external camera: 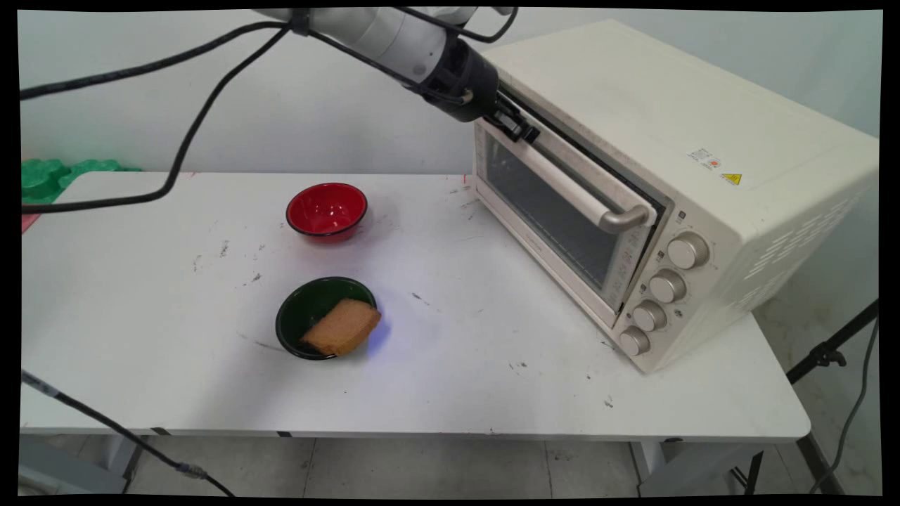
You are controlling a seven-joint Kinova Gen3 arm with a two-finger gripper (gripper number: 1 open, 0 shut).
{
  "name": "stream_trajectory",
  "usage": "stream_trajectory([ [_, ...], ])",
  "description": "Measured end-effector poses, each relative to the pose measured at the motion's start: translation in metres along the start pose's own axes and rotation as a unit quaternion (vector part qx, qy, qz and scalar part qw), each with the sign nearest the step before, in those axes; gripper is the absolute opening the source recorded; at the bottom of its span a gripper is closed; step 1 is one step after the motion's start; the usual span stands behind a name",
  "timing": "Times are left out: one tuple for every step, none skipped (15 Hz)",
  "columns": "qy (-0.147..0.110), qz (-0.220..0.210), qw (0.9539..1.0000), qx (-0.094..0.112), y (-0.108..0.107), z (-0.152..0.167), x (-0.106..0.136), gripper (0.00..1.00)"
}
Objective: Open the oven
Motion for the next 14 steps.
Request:
stream_trajectory([
  [-0.002, 0.002, 1.0, -0.001, -0.001, -0.002, -0.003, 0.0],
  [-0.003, 0.003, 1.0, -0.001, -0.001, -0.003, -0.005, 0.0],
  [-0.005, 0.005, 1.0, -0.002, -0.001, -0.006, -0.008, 0.0],
  [-0.007, 0.006, 1.0, -0.003, -0.002, -0.009, -0.012, 0.0],
  [-0.009, 0.009, 0.9999, -0.004, -0.002, -0.011, -0.015, 0.0],
  [-0.011, 0.01, 0.9999, -0.005, -0.003, -0.014, -0.019, 0.0],
  [-0.014, 0.012, 0.9998, -0.006, -0.003, -0.016, -0.023, 0.0],
  [-0.017, 0.014, 0.9997, -0.006, -0.004, -0.019, -0.027, 0.0],
  [-0.02, 0.015, 0.9997, -0.007, -0.005, -0.021, -0.031, 0.0],
  [-0.021, 0.015, 0.9996, -0.007, -0.005, -0.022, -0.034, 0.0],
  [-0.024, 0.016, 0.9996, -0.007, -0.006, -0.025, -0.038, 0.0],
  [-0.027, 0.017, 0.9995, -0.008, -0.007, -0.027, -0.043, 0.0],
  [-0.03, 0.018, 0.9994, -0.008, -0.008, -0.03, -0.048, 0.0],
  [-0.032, 0.018, 0.9993, -0.009, -0.008, -0.032, -0.053, 0.0],
])
